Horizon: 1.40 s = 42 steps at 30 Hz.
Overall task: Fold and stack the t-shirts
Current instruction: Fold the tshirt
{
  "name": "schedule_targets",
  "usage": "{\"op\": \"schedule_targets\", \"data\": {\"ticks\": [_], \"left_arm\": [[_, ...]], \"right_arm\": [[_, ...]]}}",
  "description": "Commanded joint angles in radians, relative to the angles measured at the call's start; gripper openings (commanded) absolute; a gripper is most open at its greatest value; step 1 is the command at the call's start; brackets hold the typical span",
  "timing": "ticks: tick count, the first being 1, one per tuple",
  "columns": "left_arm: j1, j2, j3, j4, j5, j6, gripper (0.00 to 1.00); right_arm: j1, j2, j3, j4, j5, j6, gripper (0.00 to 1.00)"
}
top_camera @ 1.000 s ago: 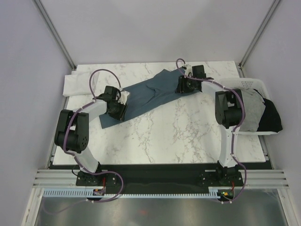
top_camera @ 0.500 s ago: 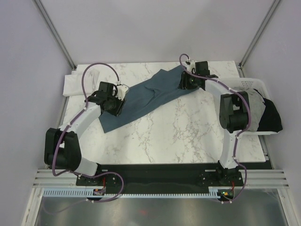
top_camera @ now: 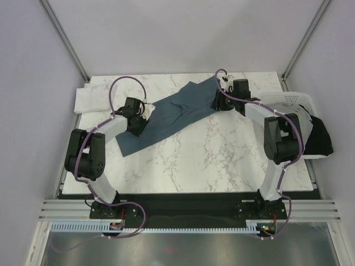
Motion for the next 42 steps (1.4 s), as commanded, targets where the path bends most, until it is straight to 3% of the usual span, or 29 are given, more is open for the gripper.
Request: {"op": "schedule_targets", "data": {"ticks": [1, 9, 15, 19, 27, 39, 42], "left_arm": [[0.001, 0.026, 0.003, 0.08, -0.05, 0.05, 0.43], [-0.008, 0.072, -0.009, 0.023, -0.016, 0.046, 0.43], [-0.097, 0.028, -0.103, -0.011, -0.015, 0.04, 0.42], [-0.198, -0.003, -0.161, -0.023, -0.018, 0.037, 0.41], [-0.452, -0.003, -0.209, -0.046, -0.017, 0.066, 0.41], [-0.787, 0.154, -0.093, -0.094, 0.002, 0.069, 0.4], [-0.844, 0.2, -0.06, -0.11, 0.001, 0.064, 0.39]], "right_arm": [[0.0, 0.02, -0.014, 0.111, -0.021, 0.022, 0.52], [0.001, 0.153, 0.077, 0.12, 0.002, 0.065, 0.52], [0.001, 0.254, 0.146, 0.085, 0.006, 0.06, 0.52], [0.001, 0.286, 0.179, 0.069, -0.01, 0.068, 0.52], [0.001, 0.414, 0.417, -0.058, -0.048, 0.069, 0.53], [0.03, 0.601, 0.833, -0.176, -0.022, 0.056, 0.54], [0.044, 0.619, 0.865, -0.178, -0.007, 0.042, 0.55]]}}
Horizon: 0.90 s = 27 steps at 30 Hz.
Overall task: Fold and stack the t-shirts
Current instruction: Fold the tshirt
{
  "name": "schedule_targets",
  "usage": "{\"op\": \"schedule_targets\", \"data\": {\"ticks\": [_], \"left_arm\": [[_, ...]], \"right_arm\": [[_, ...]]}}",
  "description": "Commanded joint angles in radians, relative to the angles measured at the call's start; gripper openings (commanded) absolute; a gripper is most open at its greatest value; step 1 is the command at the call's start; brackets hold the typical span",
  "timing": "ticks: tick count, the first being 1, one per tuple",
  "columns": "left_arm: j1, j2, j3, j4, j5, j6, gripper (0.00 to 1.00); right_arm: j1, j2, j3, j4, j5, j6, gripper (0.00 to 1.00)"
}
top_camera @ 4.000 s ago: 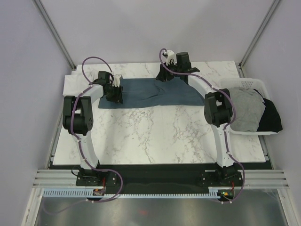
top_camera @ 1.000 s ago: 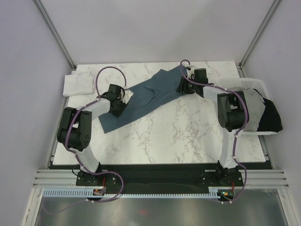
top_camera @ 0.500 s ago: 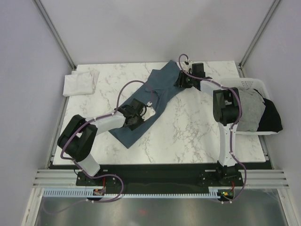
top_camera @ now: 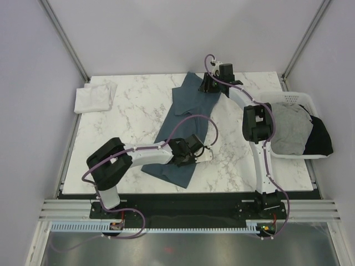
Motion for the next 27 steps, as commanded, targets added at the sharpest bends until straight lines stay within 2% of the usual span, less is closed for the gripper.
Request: {"op": "schedule_targets", "data": {"ticks": [1, 12, 19, 27], "left_arm": [[-0.076, 0.136, -0.019, -0.126, 0.15, -0.018, 0.39], [-0.138, 0.235, 0.182, -0.19, 0.21, -0.043, 0.39], [-0.161, 0.262, 0.228, -0.233, 0.254, -0.083, 0.39], [-0.162, 0.27, 0.289, -0.256, 0.244, -0.078, 0.39]], "right_arm": [[0.016, 0.026, 0.082, -0.026, 0.015, -0.017, 0.55], [0.033, 0.068, 0.121, -0.026, 0.001, 0.0, 0.57], [0.053, 0.104, 0.161, -0.026, 0.009, -0.005, 0.59], [0.103, 0.169, 0.233, -0.014, -0.006, 0.003, 0.63]]}}
